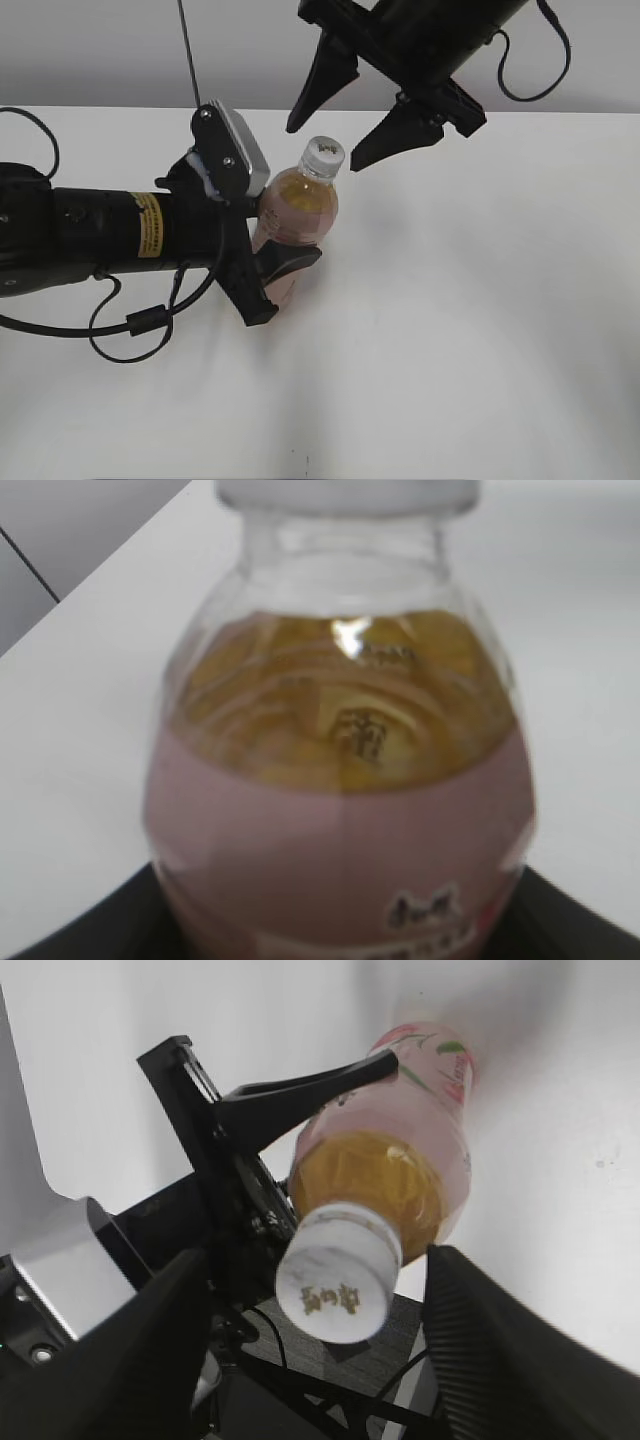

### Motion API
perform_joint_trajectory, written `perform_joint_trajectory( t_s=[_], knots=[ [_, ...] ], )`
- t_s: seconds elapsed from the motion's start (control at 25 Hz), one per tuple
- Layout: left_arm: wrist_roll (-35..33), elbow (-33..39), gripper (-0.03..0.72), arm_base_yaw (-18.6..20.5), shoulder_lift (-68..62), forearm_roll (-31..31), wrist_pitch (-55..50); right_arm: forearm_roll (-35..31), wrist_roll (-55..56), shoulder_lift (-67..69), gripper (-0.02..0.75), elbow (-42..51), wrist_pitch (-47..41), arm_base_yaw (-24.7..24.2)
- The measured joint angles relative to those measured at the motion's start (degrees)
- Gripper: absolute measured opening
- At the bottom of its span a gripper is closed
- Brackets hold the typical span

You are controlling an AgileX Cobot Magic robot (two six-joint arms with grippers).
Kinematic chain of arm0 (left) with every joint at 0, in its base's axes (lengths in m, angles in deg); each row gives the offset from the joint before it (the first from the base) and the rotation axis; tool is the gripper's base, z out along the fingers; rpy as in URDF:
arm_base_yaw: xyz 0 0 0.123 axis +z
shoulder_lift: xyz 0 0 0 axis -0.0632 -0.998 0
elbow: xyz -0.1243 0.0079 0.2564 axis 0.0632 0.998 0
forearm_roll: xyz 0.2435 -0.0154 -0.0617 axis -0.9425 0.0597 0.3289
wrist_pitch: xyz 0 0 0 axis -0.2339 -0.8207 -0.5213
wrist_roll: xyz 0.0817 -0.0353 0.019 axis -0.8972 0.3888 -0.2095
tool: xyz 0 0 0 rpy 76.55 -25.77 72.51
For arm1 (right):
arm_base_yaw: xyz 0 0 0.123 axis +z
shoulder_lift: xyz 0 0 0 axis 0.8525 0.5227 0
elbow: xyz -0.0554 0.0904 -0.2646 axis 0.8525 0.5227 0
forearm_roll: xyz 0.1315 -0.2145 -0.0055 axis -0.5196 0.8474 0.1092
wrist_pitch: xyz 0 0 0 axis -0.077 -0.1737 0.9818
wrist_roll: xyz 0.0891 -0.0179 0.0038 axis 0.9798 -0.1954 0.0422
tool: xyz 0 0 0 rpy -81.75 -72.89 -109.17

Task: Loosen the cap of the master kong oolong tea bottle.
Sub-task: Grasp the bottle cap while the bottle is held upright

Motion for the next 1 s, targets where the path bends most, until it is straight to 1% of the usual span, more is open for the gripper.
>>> perform_joint_trajectory(
  t_s=[0.16, 0.4, 0.8, 1.0],
  knots=[
    [0.00, 0.00, 0.409, 0.00, 0.00, 0.00, 0.00, 0.07, 0.08, 0.20, 0.481, -0.77, 0.12, 0.00],
    [0.00, 0.00, 0.409, 0.00, 0.00, 0.00, 0.17, 1.84, 1.02, 0.20, 0.472, -0.77, -0.07, 0.00],
    [0.00, 0.00, 0.409, 0.00, 0.00, 0.05, 0.34, 0.59, 1.09, 2.17, 0.469, -0.77, -0.58, 0.00],
    [0.00, 0.00, 0.409, 0.00, 0.00, 0.05, 0.39, 0.24, 1.09, 2.39, 0.424, -0.77, -0.97, 0.00]
  ],
)
